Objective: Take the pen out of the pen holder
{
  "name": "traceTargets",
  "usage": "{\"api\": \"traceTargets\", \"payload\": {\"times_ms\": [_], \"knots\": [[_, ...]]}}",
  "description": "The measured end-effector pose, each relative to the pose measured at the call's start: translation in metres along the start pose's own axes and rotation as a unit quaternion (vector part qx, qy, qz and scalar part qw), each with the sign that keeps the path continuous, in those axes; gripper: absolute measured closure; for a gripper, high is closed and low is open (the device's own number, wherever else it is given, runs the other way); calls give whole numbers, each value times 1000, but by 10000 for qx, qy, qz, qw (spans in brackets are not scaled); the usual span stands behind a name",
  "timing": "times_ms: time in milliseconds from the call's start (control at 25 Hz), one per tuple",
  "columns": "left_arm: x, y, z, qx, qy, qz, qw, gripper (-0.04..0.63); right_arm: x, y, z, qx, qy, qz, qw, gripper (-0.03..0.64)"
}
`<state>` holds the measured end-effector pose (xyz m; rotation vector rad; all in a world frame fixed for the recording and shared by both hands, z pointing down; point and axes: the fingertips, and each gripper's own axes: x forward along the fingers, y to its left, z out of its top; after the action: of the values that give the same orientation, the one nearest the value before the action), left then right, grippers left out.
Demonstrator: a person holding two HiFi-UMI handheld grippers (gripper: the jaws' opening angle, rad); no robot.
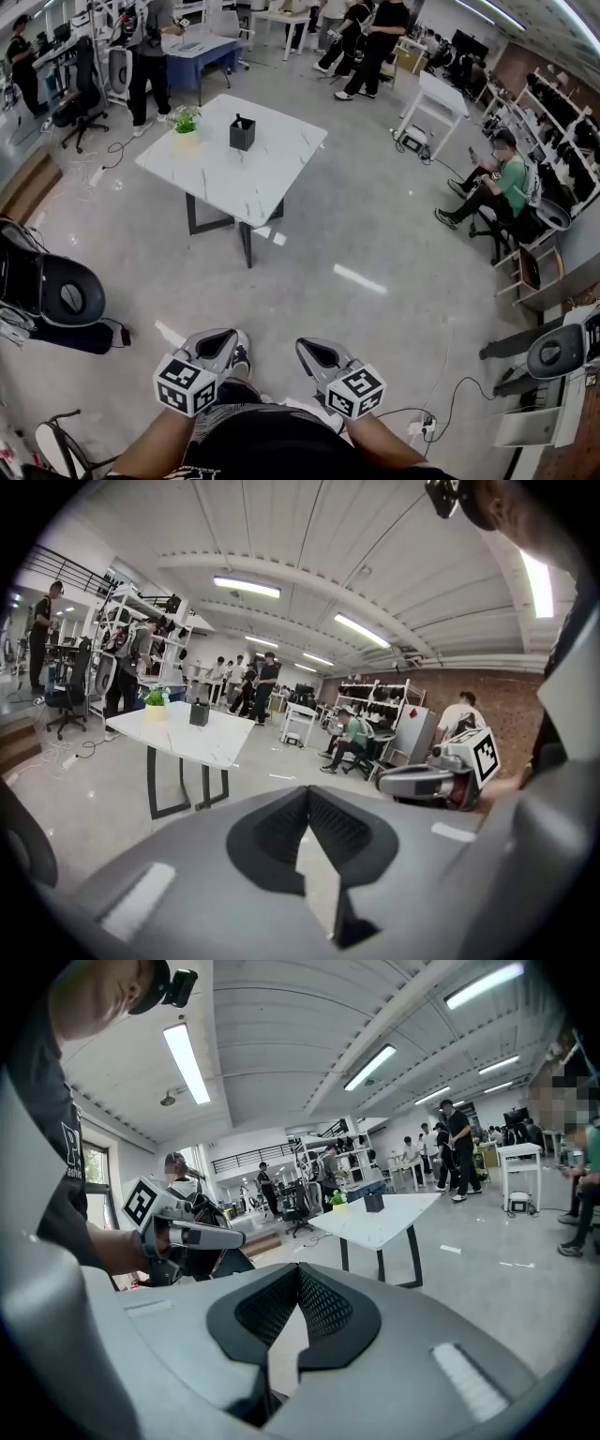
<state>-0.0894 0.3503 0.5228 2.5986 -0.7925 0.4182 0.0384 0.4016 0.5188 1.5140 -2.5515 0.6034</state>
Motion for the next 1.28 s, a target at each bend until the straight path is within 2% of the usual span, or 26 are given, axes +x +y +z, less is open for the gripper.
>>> {"api": "traceTargets", "payload": {"times_ms": [280, 800, 1280], "knots": [[32, 38, 8, -84, 119, -17, 9999, 538, 41, -26, 4, 77, 132, -11, 9999, 617], [96, 129, 93, 29, -7, -111, 9999, 538, 139, -84, 87, -138, 98, -97, 9998, 617], [138, 207, 142, 146, -33, -270, 9995, 538, 222, -111, 124, -237, 112, -182, 9995, 617]]}}
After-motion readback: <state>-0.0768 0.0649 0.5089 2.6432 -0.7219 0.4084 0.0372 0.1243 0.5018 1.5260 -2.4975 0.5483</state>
